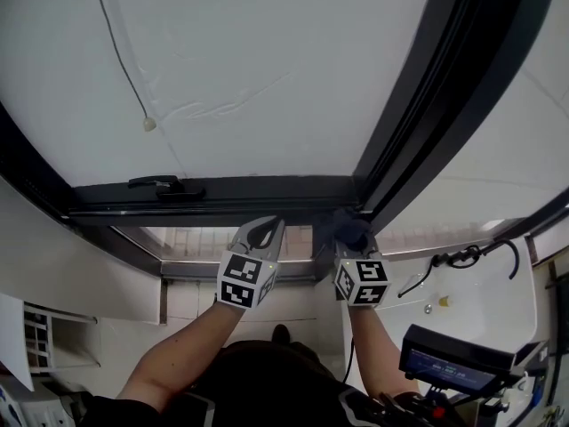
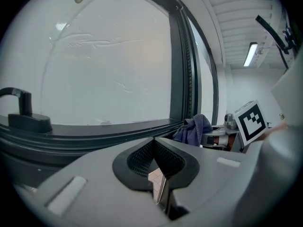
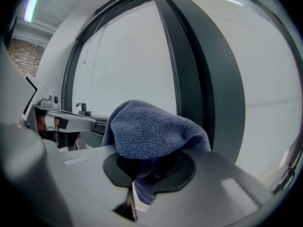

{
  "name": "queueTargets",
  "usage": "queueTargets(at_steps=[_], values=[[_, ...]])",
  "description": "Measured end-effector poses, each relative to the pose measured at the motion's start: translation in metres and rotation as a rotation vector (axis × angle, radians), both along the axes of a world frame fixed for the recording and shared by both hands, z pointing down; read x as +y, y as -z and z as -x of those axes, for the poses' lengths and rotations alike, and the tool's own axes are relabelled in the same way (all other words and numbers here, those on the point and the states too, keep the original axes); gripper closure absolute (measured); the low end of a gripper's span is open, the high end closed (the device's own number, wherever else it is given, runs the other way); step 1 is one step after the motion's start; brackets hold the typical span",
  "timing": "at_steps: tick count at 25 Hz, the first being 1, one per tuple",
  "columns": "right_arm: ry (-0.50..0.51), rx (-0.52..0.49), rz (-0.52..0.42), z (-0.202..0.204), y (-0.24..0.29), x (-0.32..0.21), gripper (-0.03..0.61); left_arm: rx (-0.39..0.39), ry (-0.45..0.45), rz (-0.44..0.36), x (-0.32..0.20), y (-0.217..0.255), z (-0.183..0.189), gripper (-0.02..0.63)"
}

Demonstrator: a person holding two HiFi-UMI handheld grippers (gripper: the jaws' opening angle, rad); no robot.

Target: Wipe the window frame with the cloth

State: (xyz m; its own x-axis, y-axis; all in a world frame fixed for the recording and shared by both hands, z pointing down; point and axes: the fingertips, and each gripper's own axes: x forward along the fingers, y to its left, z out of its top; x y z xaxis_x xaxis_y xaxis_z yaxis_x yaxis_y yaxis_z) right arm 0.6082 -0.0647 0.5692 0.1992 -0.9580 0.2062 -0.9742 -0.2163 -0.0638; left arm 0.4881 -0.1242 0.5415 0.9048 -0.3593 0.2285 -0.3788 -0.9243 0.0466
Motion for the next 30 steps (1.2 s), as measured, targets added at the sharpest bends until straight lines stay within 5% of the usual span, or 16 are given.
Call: queueTargets(at_steps=[30], values=[[0.133, -0.024, 0.046, 0.152, 0.000, -0.081, 0.528, 0.029, 0.194, 0.039, -0.083, 0.001, 0.159, 0.620]])
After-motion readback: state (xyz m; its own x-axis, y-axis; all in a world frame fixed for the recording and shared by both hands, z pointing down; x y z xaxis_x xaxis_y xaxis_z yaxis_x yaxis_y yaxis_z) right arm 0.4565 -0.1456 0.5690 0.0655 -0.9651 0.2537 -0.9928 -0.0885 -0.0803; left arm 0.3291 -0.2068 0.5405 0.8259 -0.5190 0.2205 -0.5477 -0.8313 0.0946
